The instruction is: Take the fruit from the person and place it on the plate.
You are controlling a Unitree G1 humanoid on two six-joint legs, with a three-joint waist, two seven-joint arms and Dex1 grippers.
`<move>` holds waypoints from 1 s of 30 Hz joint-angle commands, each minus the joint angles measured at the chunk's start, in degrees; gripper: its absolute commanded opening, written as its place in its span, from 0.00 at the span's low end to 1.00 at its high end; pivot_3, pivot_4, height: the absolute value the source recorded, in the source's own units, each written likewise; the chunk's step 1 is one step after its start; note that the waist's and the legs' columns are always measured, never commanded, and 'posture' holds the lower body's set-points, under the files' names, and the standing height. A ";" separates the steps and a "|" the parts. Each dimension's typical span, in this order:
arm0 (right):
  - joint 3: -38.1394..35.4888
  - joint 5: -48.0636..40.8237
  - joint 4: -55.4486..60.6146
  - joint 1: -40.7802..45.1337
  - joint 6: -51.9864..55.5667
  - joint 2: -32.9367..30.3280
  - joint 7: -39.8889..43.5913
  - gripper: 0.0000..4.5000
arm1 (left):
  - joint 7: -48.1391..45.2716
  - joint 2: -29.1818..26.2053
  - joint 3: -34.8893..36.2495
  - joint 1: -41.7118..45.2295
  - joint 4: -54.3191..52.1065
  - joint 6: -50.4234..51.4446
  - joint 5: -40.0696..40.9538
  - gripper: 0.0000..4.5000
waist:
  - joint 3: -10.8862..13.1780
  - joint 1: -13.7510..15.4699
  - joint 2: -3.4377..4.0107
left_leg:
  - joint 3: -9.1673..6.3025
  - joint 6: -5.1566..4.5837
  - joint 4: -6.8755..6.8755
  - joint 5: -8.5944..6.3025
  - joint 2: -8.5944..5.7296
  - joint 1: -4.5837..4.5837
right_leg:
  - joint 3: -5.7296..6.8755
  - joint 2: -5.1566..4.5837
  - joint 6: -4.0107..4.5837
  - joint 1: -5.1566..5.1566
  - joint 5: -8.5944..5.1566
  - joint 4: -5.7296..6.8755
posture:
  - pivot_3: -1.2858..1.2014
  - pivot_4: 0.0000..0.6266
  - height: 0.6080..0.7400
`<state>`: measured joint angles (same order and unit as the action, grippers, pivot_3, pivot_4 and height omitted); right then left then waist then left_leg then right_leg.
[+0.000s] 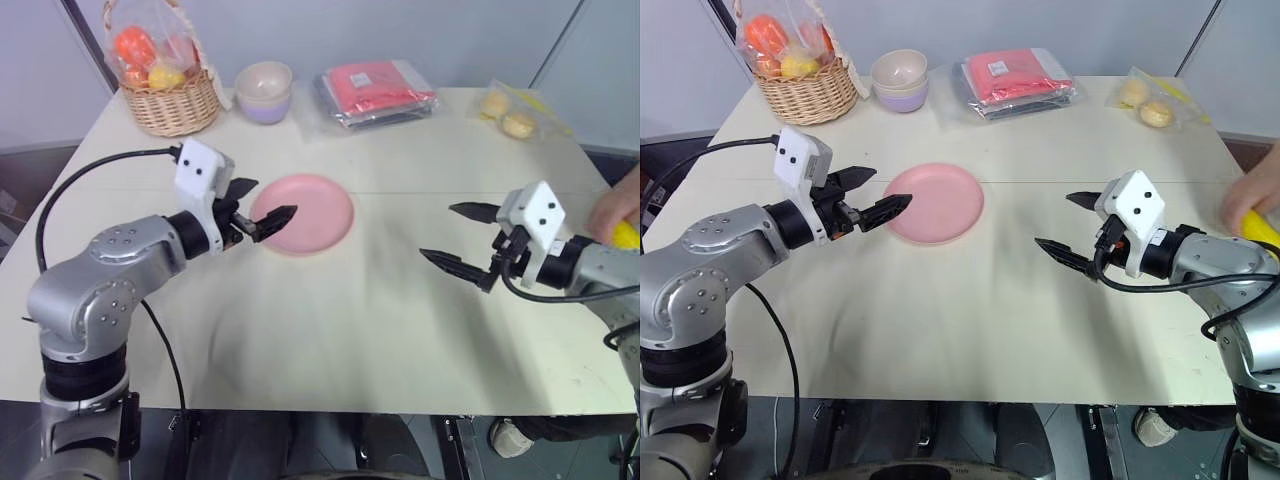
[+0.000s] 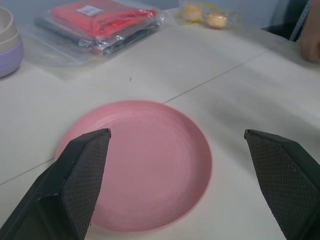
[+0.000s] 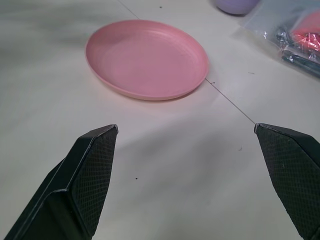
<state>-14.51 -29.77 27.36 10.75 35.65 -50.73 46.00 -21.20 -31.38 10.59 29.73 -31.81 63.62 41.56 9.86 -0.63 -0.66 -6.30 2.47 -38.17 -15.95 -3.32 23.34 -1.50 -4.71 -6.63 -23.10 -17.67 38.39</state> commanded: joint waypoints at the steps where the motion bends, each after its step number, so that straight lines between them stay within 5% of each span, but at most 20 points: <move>1: -1.34 0.25 0.96 0.44 -1.09 -0.73 0.03 1.00 | 0.53 -0.56 1.42 0.87 -1.25 -1.25 0.36 0.99 | 0.00 0.00 0.00 | 0.00 0.00 0.00 0.00 0.00 0.00 | 0.00 0.00 0.00 0.00 0.00 0.00 | 0.52 0.24 1.00; 30: -2.41 0.20 1.27 -0.11 -0.91 -0.98 -0.42 1.00 | -0.24 -0.76 0.93 1.76 -0.15 -1.47 2.25 0.99 | 0.00 0.00 0.00 | 0.00 0.00 0.00 0.00 0.00 0.00 | 0.00 0.00 0.00 0.00 0.00 -0.01 | 0.52 0.24 1.00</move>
<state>-14.73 -29.47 27.35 10.41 35.60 -50.73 45.47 -21.26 -31.50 10.97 31.07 -30.90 63.19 43.24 9.85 -0.62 -0.66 -6.30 2.47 -38.17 -15.95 -3.32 23.35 -1.50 -4.71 -6.63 -23.10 -17.66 38.39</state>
